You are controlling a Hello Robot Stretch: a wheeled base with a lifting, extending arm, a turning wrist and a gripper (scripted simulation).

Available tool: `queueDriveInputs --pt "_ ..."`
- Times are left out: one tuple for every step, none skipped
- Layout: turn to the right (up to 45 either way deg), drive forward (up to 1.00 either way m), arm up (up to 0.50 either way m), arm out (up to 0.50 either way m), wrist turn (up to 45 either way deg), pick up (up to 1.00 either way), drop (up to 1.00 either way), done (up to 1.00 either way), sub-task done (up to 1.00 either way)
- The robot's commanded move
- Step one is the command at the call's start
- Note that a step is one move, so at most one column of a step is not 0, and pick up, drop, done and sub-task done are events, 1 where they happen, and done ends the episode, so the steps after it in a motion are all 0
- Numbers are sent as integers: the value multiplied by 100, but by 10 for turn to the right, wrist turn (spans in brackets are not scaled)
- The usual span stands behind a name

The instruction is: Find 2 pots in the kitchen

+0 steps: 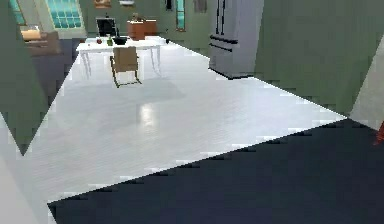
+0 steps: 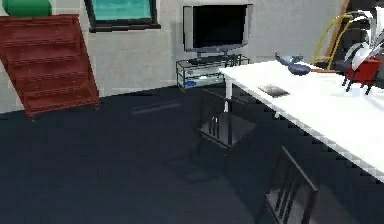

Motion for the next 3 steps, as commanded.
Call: queueDriveInputs --pt "0 65 0 0 0 0 0 0 0" --pt "-300 0 0 0 0 0 0 0 0" --pt "0 100 0 0 0 0 0 0 0"
